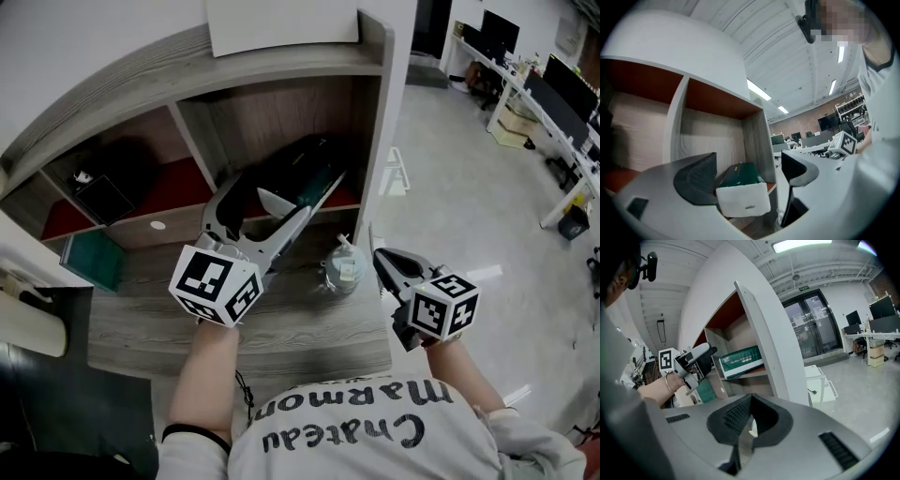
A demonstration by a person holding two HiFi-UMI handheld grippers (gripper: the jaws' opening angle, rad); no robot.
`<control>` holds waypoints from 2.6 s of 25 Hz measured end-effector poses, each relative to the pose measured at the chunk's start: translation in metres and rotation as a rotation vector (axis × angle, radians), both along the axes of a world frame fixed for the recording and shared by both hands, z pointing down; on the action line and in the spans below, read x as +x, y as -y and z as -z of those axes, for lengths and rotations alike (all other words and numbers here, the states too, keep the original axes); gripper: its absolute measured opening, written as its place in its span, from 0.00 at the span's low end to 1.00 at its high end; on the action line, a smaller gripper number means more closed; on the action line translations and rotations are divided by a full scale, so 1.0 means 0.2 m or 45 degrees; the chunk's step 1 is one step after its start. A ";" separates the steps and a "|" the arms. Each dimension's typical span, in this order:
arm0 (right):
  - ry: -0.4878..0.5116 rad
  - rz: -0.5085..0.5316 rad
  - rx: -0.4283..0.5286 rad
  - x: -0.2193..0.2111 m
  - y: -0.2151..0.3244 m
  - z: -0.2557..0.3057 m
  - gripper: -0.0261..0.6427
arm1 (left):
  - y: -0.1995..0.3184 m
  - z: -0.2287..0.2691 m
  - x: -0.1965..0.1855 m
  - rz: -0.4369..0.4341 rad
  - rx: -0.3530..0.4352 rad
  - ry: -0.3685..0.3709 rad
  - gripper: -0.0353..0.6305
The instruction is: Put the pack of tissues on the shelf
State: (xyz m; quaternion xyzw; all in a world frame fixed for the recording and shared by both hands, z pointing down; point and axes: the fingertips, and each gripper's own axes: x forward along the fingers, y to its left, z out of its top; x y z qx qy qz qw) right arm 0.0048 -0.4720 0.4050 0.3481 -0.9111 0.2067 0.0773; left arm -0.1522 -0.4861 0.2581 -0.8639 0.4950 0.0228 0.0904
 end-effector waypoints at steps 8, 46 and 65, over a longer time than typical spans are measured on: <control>0.025 0.081 0.001 -0.16 -0.11 0.03 0.06 | -0.26 -0.05 0.05 -0.071 -0.057 -0.051 0.71; 0.065 0.259 -0.032 -0.68 -1.25 -0.01 0.06 | -1.58 -0.52 -0.31 0.193 -0.326 -0.180 0.12; -0.014 0.312 0.021 -0.87 -1.46 -0.03 0.06 | -1.90 -0.73 -0.65 0.519 -0.472 -0.266 0.09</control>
